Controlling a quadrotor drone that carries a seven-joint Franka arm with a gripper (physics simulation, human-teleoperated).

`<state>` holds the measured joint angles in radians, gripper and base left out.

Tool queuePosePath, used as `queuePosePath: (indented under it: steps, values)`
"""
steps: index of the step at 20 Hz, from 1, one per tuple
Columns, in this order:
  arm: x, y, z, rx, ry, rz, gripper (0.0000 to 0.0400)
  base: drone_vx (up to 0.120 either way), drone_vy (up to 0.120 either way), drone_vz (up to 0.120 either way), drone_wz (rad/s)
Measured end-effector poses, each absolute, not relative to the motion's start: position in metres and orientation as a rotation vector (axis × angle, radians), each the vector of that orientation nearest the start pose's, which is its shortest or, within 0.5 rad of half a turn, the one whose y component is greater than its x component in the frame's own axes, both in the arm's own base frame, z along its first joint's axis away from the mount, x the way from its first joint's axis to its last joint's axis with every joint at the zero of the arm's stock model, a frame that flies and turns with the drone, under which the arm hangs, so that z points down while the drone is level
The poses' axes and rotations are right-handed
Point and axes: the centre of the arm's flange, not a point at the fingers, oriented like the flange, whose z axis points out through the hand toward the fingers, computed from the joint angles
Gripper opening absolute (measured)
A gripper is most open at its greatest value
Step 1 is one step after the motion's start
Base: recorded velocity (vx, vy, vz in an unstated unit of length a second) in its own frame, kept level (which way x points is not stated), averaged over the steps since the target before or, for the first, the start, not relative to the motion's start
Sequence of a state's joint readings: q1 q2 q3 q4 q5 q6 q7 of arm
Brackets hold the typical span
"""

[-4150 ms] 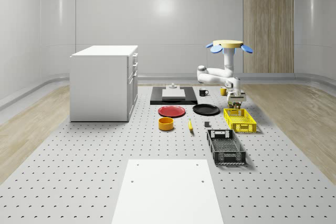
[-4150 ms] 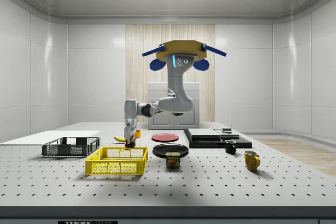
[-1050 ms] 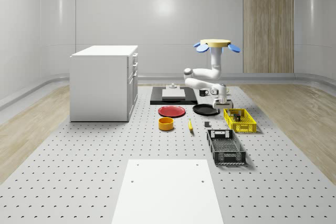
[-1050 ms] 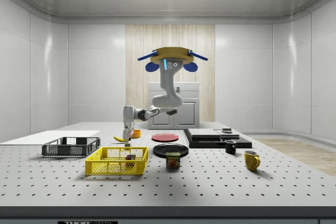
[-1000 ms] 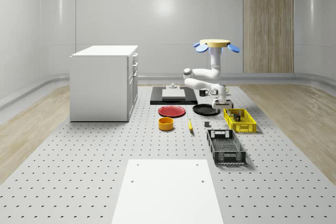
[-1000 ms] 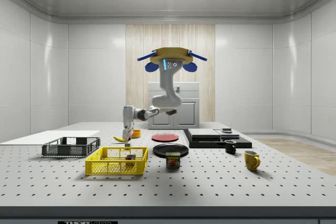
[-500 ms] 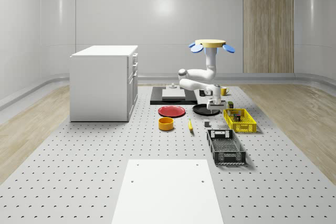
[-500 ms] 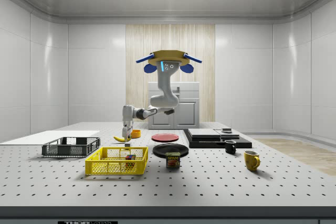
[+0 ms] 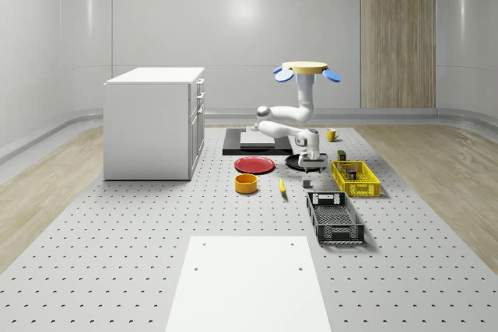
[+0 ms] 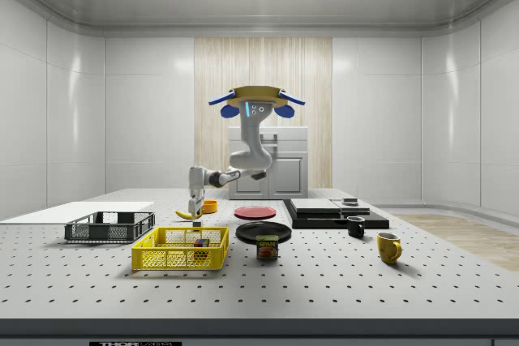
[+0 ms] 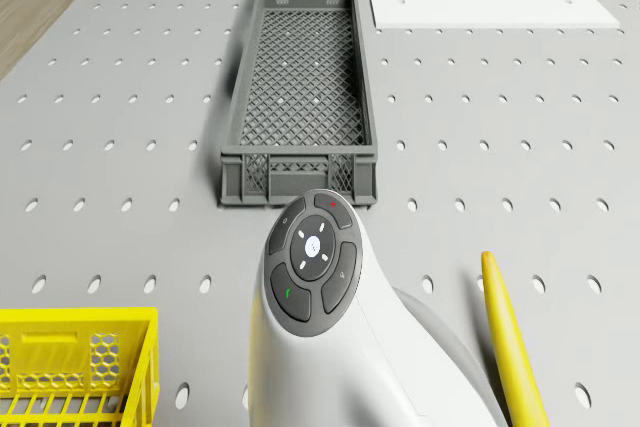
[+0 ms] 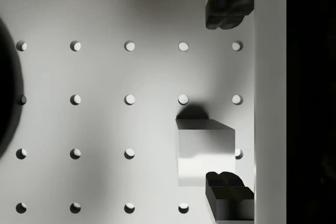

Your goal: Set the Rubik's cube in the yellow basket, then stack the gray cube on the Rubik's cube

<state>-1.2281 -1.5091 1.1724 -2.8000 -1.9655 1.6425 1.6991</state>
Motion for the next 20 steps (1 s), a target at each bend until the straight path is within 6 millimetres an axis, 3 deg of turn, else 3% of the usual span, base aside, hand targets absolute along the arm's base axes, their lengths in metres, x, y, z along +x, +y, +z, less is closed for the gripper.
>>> queuePosePath:
  steps: [8,20]
  values:
    - [0.313,-0.004,0.551,0.001,-0.002,0.786,0.04,0.0,-0.115,-0.05,0.0]
    - [0.313,-0.004,0.569,0.001,-0.002,0.786,0.04,0.0,0.0,0.0,0.0]
